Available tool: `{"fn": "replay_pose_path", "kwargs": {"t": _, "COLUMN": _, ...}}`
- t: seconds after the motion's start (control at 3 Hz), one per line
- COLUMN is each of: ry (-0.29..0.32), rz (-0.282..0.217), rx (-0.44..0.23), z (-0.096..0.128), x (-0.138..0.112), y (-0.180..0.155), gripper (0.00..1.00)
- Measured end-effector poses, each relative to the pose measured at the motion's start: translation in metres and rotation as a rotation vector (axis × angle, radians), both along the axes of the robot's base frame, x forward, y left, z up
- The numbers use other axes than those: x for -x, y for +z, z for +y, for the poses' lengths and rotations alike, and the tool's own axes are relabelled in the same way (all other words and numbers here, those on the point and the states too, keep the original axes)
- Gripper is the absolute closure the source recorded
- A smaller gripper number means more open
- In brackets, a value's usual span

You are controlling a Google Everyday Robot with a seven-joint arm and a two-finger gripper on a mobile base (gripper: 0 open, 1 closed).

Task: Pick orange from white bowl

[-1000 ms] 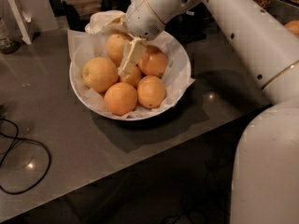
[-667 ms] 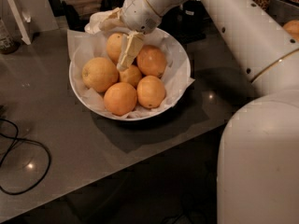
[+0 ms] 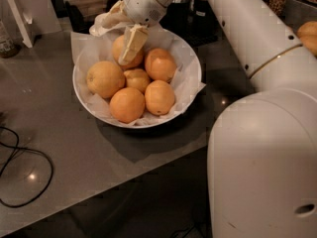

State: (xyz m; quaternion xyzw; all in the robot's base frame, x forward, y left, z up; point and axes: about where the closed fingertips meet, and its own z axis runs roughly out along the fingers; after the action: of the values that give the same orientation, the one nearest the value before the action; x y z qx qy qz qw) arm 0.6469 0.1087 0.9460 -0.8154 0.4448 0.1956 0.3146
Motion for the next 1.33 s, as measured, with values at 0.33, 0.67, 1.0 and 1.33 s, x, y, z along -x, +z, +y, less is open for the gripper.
{"fn": "replay_pose_path", "kwargs": {"t": 0.33, "ry": 0.0, "rz": 0.0, "rx": 0.0, "z": 0.0, "x": 0.0, "y": 0.0, "gripper": 0.25}}
{"fn": "replay_pose_path", "kwargs": {"t": 0.67, "ry": -0.017, "rz": -0.021, "rx": -0.003, "z": -0.002, "x": 0.012, "y": 0.006, "gripper": 0.24}}
{"fn": "replay_pose_path", "kwargs": {"t": 1.0, "ry": -0.052, "rz": -0.038, "rx": -0.012, "z": -0.01, "x": 0.028, "y": 0.01, "gripper": 0.25}}
{"fn": "replay_pose_path", "kwargs": {"t": 1.33, "ry": -0.086, "rz": -0.04, "rx": -0.026, "z": -0.019, "x": 0.039, "y": 0.01, "gripper": 0.25}}
